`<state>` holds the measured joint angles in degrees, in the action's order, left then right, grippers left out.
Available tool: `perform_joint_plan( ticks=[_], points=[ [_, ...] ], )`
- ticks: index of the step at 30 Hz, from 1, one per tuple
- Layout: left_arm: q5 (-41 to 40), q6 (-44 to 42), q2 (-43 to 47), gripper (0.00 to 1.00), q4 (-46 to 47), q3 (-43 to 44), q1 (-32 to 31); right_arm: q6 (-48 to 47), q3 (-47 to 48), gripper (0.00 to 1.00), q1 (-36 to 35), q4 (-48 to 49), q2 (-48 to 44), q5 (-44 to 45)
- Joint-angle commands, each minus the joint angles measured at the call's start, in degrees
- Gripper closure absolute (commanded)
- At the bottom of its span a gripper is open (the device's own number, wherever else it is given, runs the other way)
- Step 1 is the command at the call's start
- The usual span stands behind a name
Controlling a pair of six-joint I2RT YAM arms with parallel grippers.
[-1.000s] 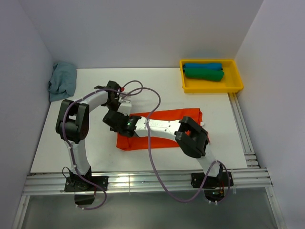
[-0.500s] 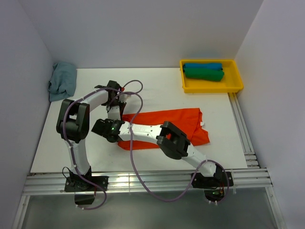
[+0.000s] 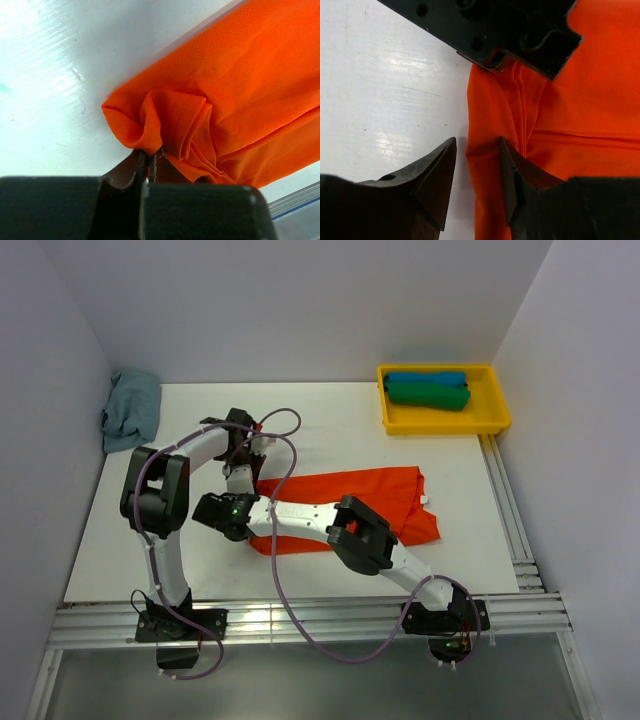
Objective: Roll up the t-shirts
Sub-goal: Roll the tshirt
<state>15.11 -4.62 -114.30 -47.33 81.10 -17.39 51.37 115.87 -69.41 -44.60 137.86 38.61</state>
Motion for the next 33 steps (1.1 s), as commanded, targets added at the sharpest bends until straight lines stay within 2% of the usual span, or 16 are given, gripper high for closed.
perform_joint_plan(
  ticks=[1,7,8,10,11,12,14,17,18,21,22,24,25,28,33],
  points=[
    [-0.7,0.6,-1.0,1.00,-1.1,2.0,-0.4,1.0,-1.7,0.54,-0.3,-2.5,0.7,0.8],
    [-0.7,0.8,-1.4,0.99,-1.7,3.1,-0.4,1.8,-4.8,0.65,-0.4,-0.8,-0.3,-1.3],
    [-0.4,0.8,-1.5,0.99,-1.9,3.3,-0.4,2.2,-6.4,0.72,-0.3,-0.3,-0.8,-1.7],
    [-0.2,1.1,-1.8,0.98,-2.0,3.8,-0.4,3.1,-9.0,0.76,-0.3,2.5,-3.0,-2.5],
    [-0.1,1.2,-1.9,0.98,-2.1,4.0,-0.4,3.6,-12.4,0.83,-0.2,3.8,-4.1,-3.7],
    [0.3,1.3,-2.1,0.97,-2.1,4.2,-0.4,4.0,-14.6,0.84,-0.1,5.6,-5.3,-4.4],
    [0.5,1.5,-2.0,0.94,-1.8,4.6,-0.3,5.8,-23.0,0.88,0.6,13.2,-9.6,-6.7],
    [1.9,1.6,-0.8,0.81,-1.4,5.1,-0.3,8.5,-35.3,0.89,2.3,26.9,-16.1,-12.7],
    [2.3,1.5,-0.5,0.73,-1.4,5.6,-0.3,9.2,-38.0,0.89,3.0,30.1,-17.4,-15.6],
    [4.0,1.3,0.5,0.62,-1.4,7.0,-0.2,11.8,-47.7,0.90,5.2,43.0,-21.8,-19.0],
    [4.8,1.4,0.8,0.55,-1.4,7.4,0.0,13.3,-49.9,0.91,5.8,50.0,-23.7,-22.0],
    [6.6,1.1,2.0,0.48,-1.2,7.9,0.2,15.2,-56.8,0.91,7.9,57.7,-25.1,-25.1],
    [7.3,1.3,2.6,0.42,-0.8,7.9,0.7,17.6,-58.9,0.91,8.7,65.0,-25.6,-28.6],
    [11.4,0.5,4.7,0.35,0.0,7.1,2.1,22.5,-65.5,0.93,11.8,77.5,-24.8,-33.1],
    [19.2,-1.5,7.5,0.32,2.3,1.6,4.0,30.7,-73.2,0.93,14.2,94.7,-21.7,-36.1]
  ],
)
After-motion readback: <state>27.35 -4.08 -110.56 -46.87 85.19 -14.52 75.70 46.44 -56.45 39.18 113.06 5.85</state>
